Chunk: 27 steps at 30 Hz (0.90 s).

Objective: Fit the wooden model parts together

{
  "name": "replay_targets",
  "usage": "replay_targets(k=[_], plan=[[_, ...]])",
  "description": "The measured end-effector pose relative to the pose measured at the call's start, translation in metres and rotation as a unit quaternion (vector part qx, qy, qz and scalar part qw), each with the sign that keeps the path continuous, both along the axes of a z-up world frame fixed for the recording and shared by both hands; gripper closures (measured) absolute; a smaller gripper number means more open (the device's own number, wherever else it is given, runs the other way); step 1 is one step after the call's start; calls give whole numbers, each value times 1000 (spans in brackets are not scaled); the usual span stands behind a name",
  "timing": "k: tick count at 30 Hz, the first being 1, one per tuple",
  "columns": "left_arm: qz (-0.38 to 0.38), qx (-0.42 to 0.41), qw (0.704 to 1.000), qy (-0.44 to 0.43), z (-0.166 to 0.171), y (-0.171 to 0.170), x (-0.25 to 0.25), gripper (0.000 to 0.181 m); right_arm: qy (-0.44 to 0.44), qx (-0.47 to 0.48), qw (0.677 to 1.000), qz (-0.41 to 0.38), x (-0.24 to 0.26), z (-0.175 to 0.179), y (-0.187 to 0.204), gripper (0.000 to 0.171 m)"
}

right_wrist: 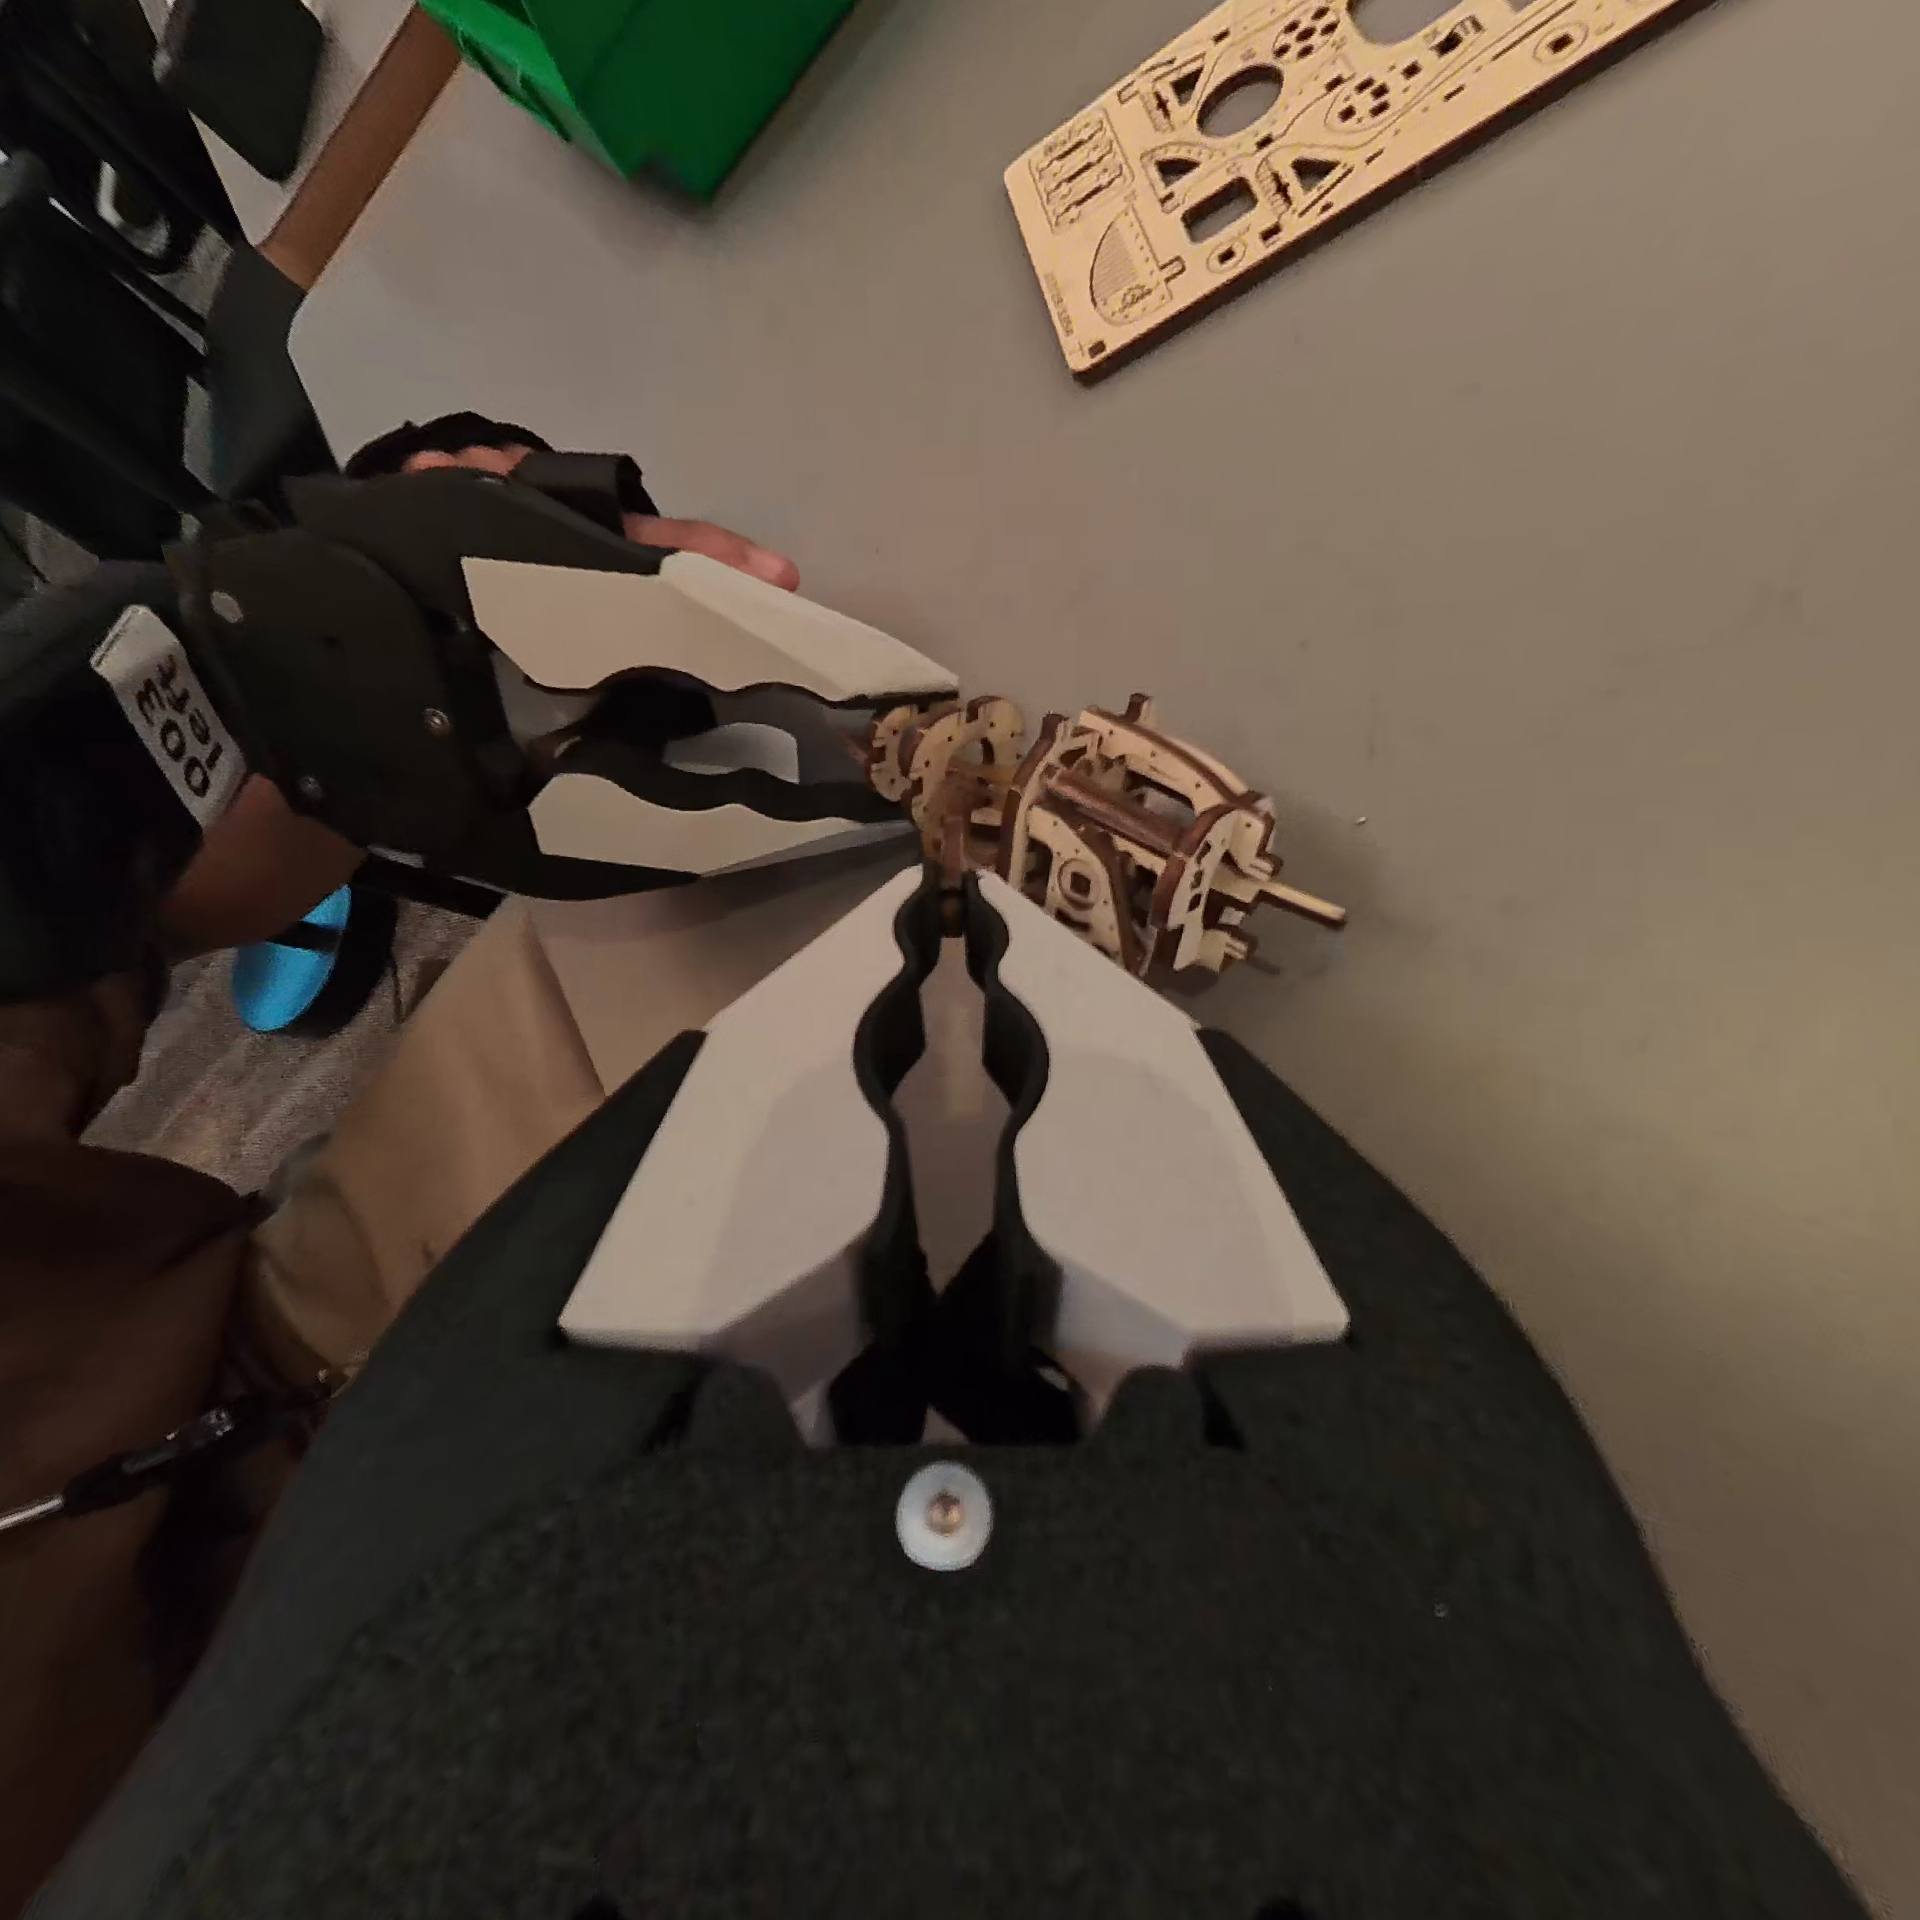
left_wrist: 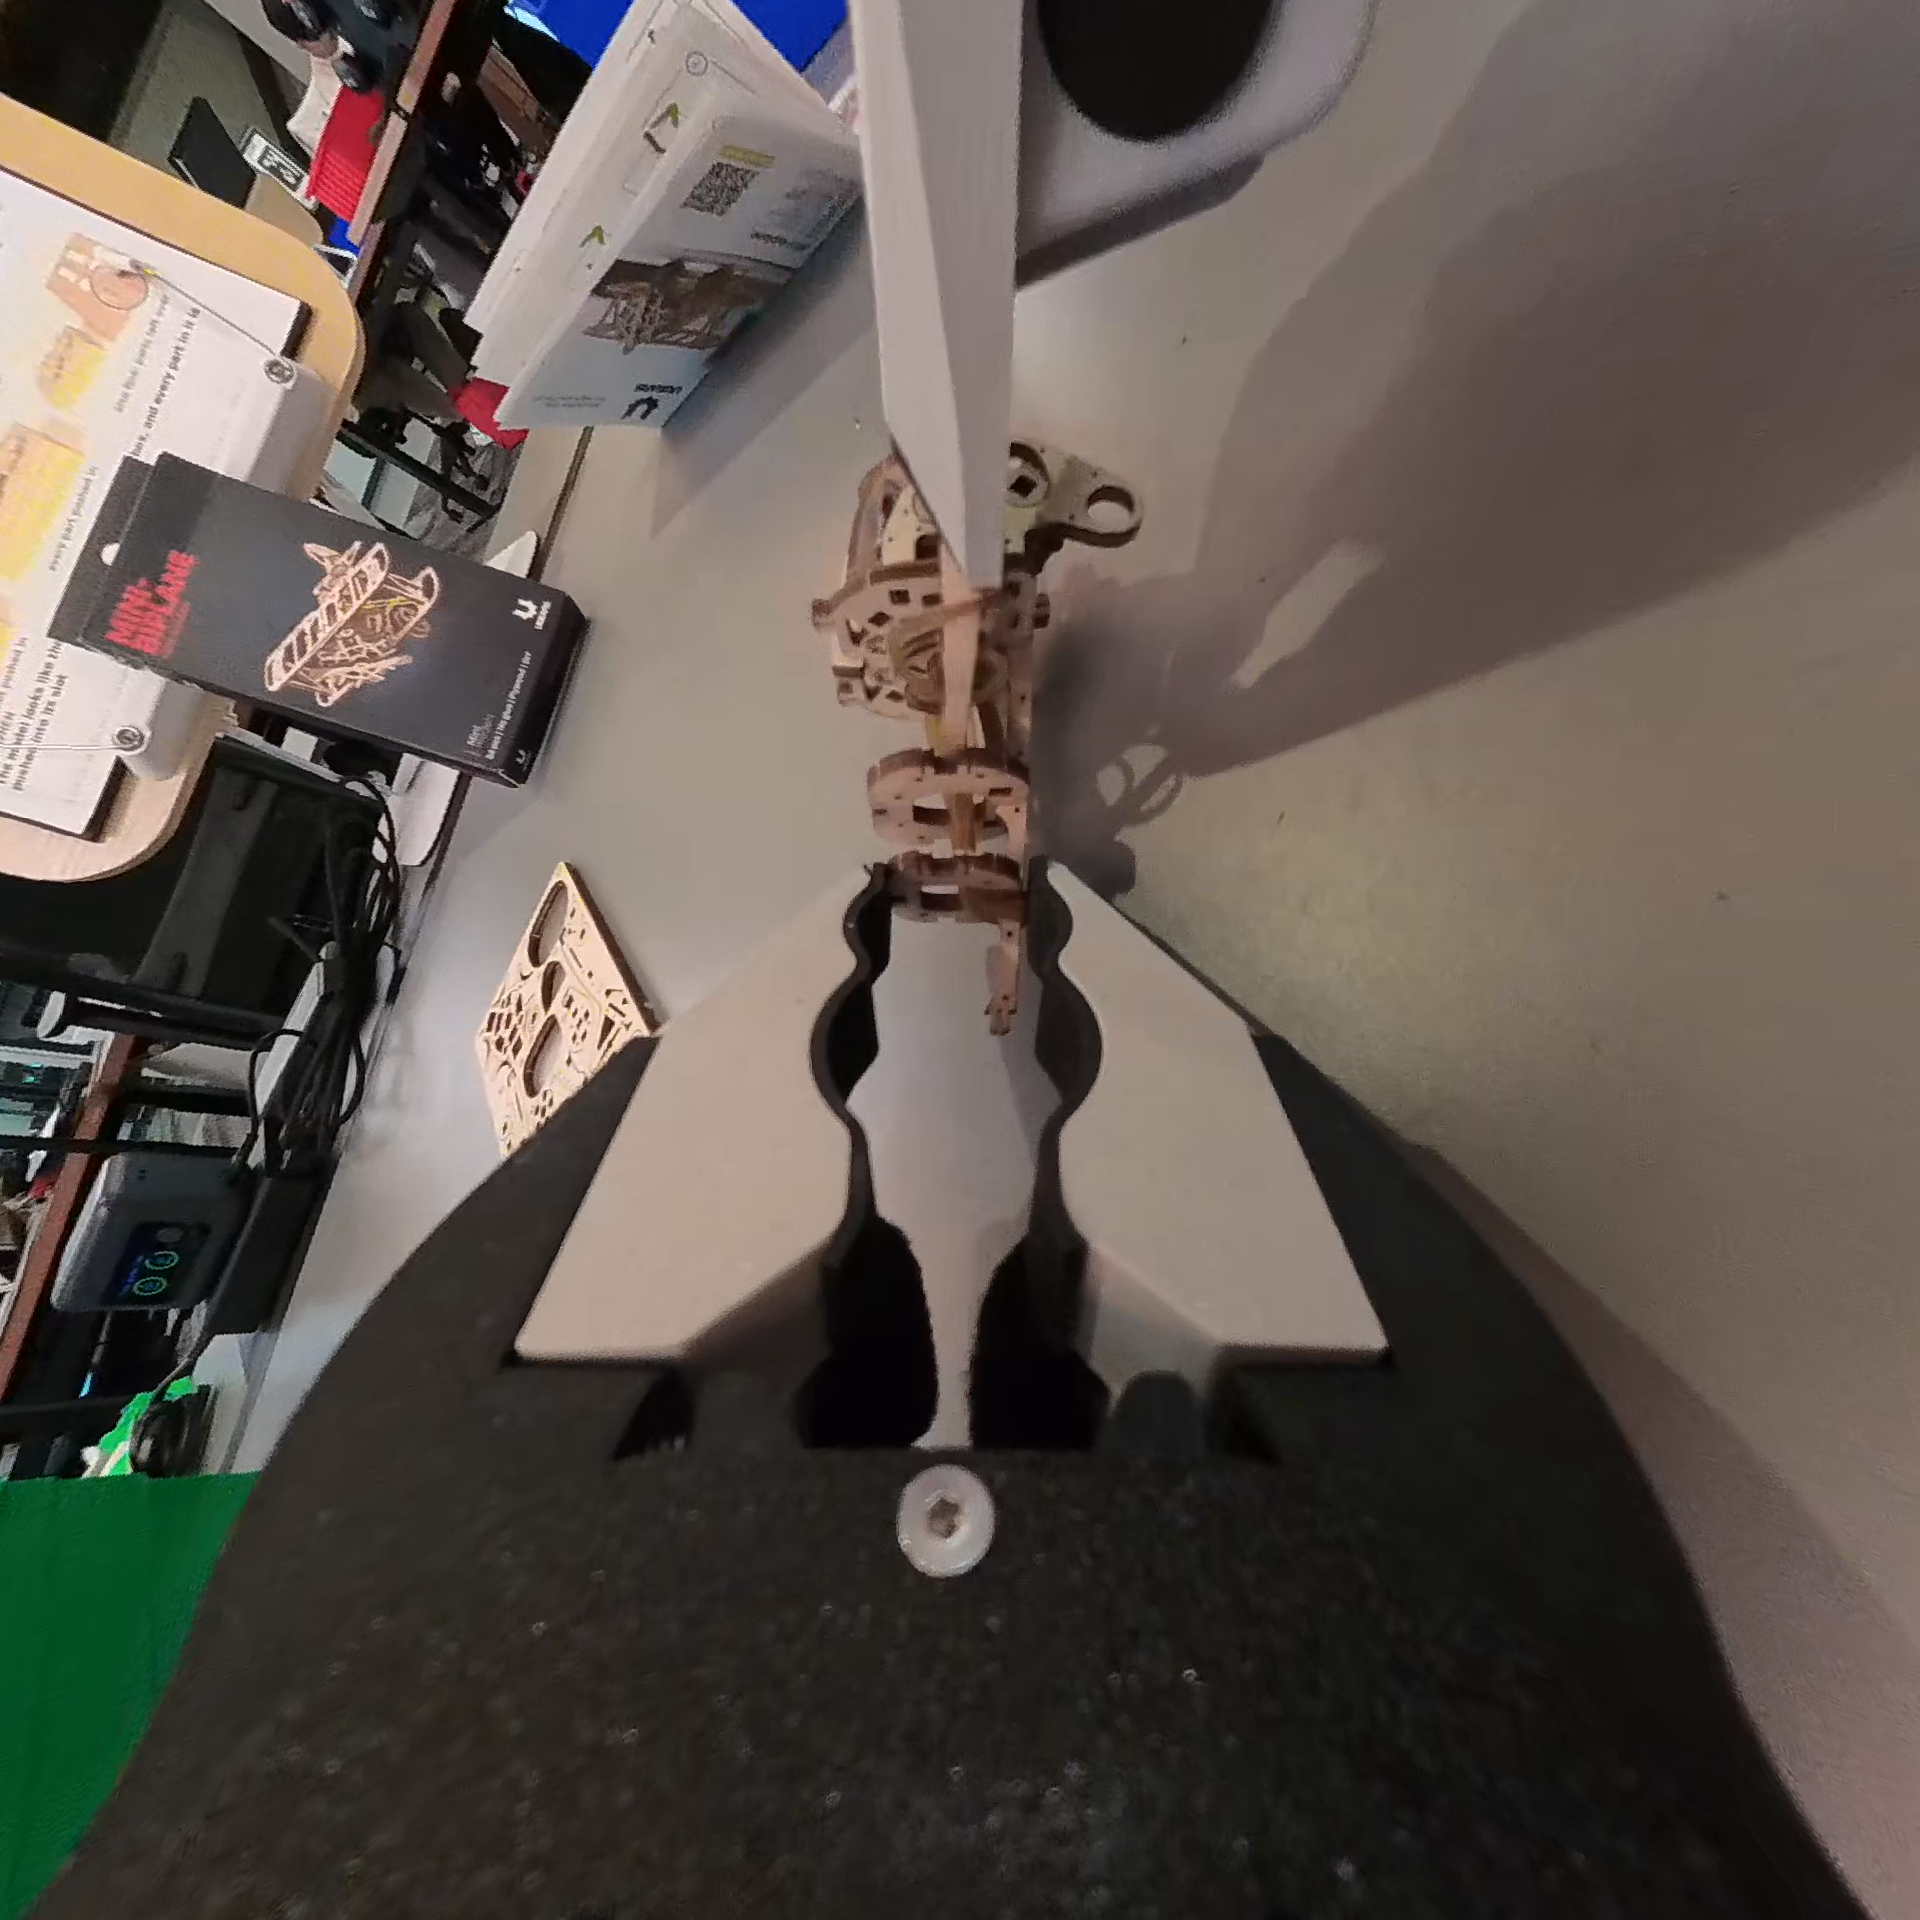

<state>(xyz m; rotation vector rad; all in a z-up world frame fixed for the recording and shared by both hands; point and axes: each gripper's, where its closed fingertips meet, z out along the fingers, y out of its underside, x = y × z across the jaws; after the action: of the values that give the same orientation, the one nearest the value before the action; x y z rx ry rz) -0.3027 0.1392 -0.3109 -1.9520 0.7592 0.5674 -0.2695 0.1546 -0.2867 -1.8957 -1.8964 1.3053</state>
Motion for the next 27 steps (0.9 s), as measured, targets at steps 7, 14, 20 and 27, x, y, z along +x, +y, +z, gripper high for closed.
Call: replay_targets(k=[7,14,20,27], plan=[[-9,4,1000,9,0,0,3,157,-21,-39,999,9,-8,-4,-5,168],[-11,5,1000,9,0,1,4,157,-81,26,994,74,-15,-5,-8,166],[-9,6,1000,11,0,1,4,157,-63,84,989,107,-17,-4,-9,160],[-5,7,1000,11,1,1,4,157,-12,116,988,100,-20,-6,-9,163]])
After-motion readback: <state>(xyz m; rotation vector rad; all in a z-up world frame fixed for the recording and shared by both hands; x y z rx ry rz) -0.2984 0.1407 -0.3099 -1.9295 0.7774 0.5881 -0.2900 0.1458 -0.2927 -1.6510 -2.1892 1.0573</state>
